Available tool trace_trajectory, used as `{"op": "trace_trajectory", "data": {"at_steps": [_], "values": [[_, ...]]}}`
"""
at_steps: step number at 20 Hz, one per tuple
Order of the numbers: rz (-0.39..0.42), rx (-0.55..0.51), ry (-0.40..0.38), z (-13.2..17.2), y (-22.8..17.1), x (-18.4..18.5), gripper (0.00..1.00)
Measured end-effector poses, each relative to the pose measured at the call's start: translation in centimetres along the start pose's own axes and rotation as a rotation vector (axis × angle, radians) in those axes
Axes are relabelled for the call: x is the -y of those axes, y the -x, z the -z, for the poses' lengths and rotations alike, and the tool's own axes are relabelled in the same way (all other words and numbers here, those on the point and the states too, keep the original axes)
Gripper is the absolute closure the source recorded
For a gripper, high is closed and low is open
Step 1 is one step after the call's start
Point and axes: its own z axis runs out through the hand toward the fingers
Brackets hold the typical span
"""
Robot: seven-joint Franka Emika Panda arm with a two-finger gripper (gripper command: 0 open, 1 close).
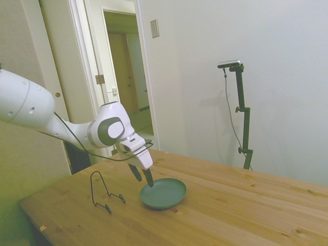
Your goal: Load the plate
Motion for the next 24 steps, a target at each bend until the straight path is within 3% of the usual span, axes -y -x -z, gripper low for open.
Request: {"op": "trace_trajectory", "data": {"at_steps": [10, 17, 24], "values": [[-0.009, -0.014, 0.079, -1.8, 2.8, 4.9, 0.0], [-0.013, -0.072, 0.171, -3.2, 2.9, 5.6, 0.0], [-0.002, -0.092, 0.208, -4.4, 2.8, 5.2, 0.0]]}}
